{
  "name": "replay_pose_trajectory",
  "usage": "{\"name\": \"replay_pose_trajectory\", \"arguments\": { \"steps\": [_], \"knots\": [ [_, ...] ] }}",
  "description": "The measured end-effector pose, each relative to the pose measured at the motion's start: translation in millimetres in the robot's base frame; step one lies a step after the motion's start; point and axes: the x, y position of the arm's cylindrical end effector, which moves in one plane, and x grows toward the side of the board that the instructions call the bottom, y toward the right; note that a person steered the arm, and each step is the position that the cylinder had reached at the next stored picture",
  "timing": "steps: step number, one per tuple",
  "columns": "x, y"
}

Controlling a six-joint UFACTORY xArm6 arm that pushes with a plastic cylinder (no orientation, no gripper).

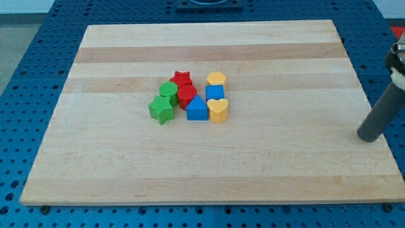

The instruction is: Push the blue triangle to the bottom left to the yellow hexagon

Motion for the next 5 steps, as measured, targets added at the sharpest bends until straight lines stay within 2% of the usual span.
{"name": "replay_pose_trajectory", "arguments": {
  "steps": [1,2,4,5],
  "knots": [
    [13.1,-4.4],
    [21.7,-43.6],
    [21.8,-166.5],
    [21.8,-208.5]
  ]
}}
